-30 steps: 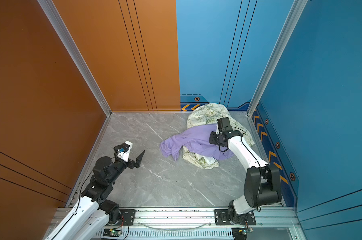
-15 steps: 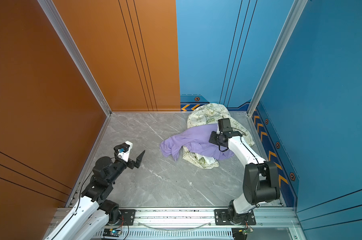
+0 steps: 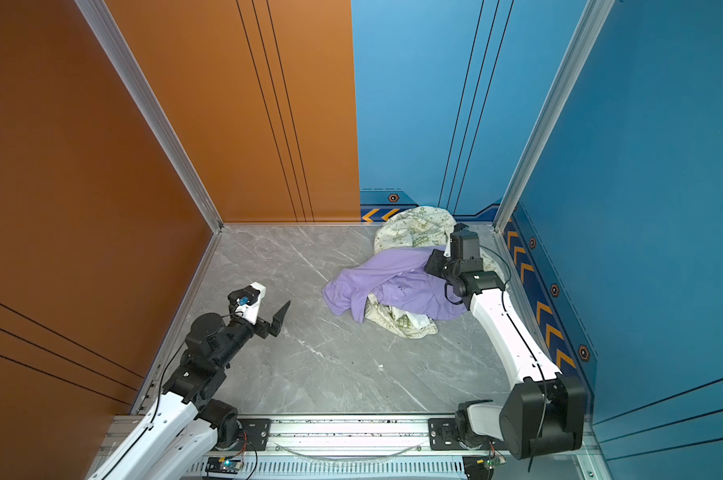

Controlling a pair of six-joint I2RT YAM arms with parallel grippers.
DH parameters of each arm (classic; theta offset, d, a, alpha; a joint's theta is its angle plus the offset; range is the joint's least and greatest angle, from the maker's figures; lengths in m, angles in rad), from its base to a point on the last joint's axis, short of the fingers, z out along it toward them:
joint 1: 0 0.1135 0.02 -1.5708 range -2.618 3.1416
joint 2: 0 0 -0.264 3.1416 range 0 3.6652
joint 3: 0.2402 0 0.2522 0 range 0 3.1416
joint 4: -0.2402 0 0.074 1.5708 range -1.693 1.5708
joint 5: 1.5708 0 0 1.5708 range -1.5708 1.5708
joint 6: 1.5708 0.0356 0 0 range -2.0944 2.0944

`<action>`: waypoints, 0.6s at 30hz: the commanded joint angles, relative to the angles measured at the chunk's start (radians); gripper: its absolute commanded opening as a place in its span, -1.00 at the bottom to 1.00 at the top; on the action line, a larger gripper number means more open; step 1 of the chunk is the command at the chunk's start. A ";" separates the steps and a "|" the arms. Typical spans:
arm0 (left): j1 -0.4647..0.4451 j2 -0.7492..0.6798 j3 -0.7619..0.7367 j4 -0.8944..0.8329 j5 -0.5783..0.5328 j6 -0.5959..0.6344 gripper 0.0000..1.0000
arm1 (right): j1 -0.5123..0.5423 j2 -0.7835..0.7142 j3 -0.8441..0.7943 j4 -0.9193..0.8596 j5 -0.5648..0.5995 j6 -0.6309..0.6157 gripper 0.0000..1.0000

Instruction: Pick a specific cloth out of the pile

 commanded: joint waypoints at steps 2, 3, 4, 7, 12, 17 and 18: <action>-0.011 -0.007 -0.015 0.015 -0.012 0.010 0.96 | -0.001 -0.074 0.004 0.118 0.032 0.032 -1.00; -0.011 -0.007 -0.015 0.014 -0.013 0.010 0.96 | 0.003 -0.084 0.014 0.131 0.032 0.033 -1.00; -0.011 -0.008 -0.014 0.014 -0.013 0.010 0.96 | 0.007 -0.090 0.026 0.143 0.031 0.036 -1.00; -0.013 -0.009 -0.014 0.015 -0.013 0.010 0.96 | 0.034 -0.095 0.077 0.177 0.030 0.038 -1.00; -0.015 -0.010 -0.014 0.014 -0.012 0.010 0.96 | 0.130 -0.058 0.200 0.238 0.041 0.034 -1.00; -0.019 -0.015 -0.012 0.014 -0.007 0.008 0.96 | 0.275 0.026 0.350 0.272 0.077 -0.001 -1.00; -0.021 -0.017 -0.013 0.014 -0.008 0.008 0.96 | 0.303 0.046 0.381 0.273 0.082 -0.007 -1.00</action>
